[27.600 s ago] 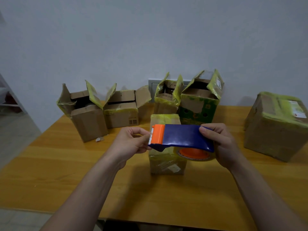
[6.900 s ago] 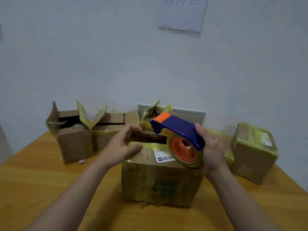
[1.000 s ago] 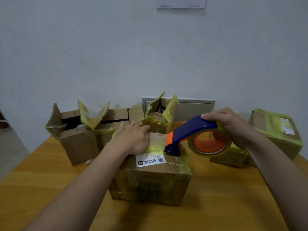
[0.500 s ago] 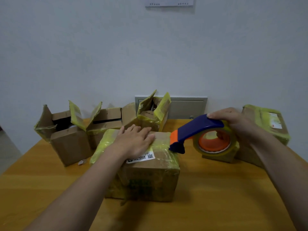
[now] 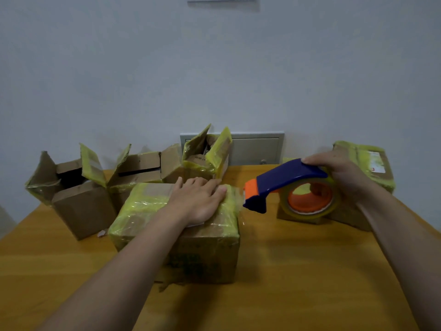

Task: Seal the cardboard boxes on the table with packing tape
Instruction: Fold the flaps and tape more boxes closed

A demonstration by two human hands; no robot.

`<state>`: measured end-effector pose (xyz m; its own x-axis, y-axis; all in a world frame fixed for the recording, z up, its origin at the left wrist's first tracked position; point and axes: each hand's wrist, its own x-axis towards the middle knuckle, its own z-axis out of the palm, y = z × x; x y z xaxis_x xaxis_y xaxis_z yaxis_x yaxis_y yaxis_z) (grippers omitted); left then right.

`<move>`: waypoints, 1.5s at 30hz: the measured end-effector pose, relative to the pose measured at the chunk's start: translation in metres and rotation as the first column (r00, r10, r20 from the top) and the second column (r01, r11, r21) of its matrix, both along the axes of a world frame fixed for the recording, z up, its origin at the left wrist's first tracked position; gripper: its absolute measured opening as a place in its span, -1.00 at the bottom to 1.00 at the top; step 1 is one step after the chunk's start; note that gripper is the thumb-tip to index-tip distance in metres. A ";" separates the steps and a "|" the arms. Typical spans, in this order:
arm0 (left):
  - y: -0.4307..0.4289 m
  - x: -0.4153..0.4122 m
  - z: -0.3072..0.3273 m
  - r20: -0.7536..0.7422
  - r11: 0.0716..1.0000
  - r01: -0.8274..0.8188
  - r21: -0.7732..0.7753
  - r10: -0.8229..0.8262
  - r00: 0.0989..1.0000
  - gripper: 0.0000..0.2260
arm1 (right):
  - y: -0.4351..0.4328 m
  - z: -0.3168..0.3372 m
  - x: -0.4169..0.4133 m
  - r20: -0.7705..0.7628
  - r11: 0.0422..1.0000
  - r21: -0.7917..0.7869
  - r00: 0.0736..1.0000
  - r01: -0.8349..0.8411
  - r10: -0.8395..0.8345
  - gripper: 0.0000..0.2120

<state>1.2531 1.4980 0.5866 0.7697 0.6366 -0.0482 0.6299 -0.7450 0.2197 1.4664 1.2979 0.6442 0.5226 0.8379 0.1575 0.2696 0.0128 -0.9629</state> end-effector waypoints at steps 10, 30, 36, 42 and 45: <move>-0.005 0.002 0.000 -0.030 1.000 -0.003 0.007 0.003 1.000 -0.41 | 0.016 0.002 -0.013 0.189 0.984 -0.177 0.981 -0.009 0.043 -0.59; -0.019 -0.001 0.002 0.249 0.887 0.452 0.090 -0.460 0.852 -0.73 | 0.040 -0.045 -0.027 0.510 0.942 -0.171 0.844 0.288 -0.166 -0.53; -0.016 -0.002 0.002 0.202 0.874 0.486 0.009 -0.478 0.855 -0.73 | 0.026 -0.045 -0.026 0.490 0.939 -0.123 0.843 0.320 -0.223 -0.59; -0.017 -0.004 0.006 0.281 0.873 0.486 -0.049 -0.455 0.845 -0.78 | 0.021 -0.045 -0.029 0.422 0.919 0.025 0.829 0.394 -0.367 -0.55; -0.019 -0.013 0.009 0.470 0.912 0.406 0.049 -0.380 0.797 -0.81 | 0.020 -0.039 -0.031 0.350 0.886 0.122 0.816 0.448 -0.461 -0.57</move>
<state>1.2397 1.4792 0.5954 0.8936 0.2809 0.3502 0.1010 -0.8859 0.4528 1.4349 1.3183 0.6055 0.7439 0.5106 0.4312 0.5783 -0.1682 -0.7983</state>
